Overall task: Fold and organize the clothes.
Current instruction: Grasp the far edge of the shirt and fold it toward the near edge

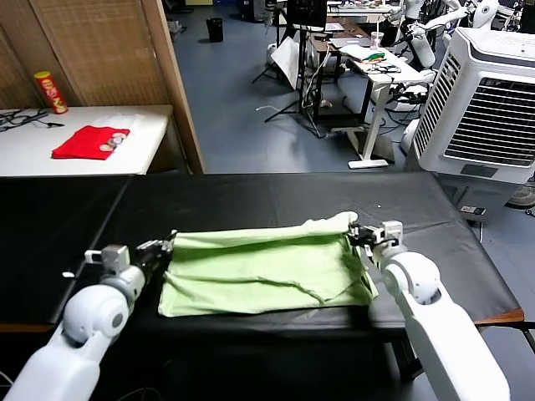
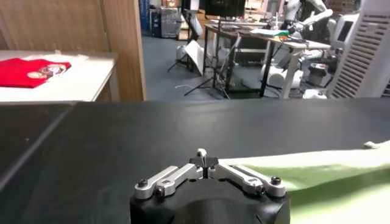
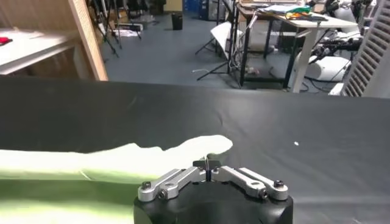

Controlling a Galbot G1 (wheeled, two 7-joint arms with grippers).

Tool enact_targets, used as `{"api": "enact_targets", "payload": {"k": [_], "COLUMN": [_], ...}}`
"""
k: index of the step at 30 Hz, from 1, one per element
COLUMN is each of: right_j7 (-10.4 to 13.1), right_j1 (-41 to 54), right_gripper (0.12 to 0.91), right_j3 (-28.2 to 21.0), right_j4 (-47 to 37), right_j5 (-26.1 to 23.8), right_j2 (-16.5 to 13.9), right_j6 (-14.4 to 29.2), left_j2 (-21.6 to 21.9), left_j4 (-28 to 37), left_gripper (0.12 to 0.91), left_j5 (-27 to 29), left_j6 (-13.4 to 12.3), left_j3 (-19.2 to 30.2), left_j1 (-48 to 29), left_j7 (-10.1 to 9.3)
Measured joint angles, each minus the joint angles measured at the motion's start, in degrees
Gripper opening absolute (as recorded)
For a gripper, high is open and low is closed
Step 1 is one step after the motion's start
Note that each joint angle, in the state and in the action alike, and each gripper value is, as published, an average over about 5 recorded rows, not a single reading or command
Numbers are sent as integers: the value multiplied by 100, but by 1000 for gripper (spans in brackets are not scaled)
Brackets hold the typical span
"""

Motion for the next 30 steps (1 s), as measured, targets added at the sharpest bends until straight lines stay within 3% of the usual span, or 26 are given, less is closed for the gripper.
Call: {"api": "enact_targets", "payload": {"k": [10, 21, 24, 30], "right_j7": [125, -13, -54, -154], "right_j1": [-524, -886, -975, -934], "right_gripper": [121, 139, 243, 576], "right_j3": [104, 173, 250, 444], "right_j4": [480, 710, 814, 939], "right_j5": [-3, -2, 4, -11], "right_j2": [-86, -119, -157, -116], "right_j6": [-88, -89, -89, -88], "left_j2": [2, -111, -142, -167], "left_j4": [-442, -586, -638, -796], "left_gripper": [128, 128, 162, 457], "left_j5": [62, 344, 382, 375], "left_j6": [-117, -119, -27, 61], "left_j3": [-333, -496, -497, -578], "left_j1": [808, 1391, 1491, 1568], "left_j7": [3, 69, 54, 34]}}
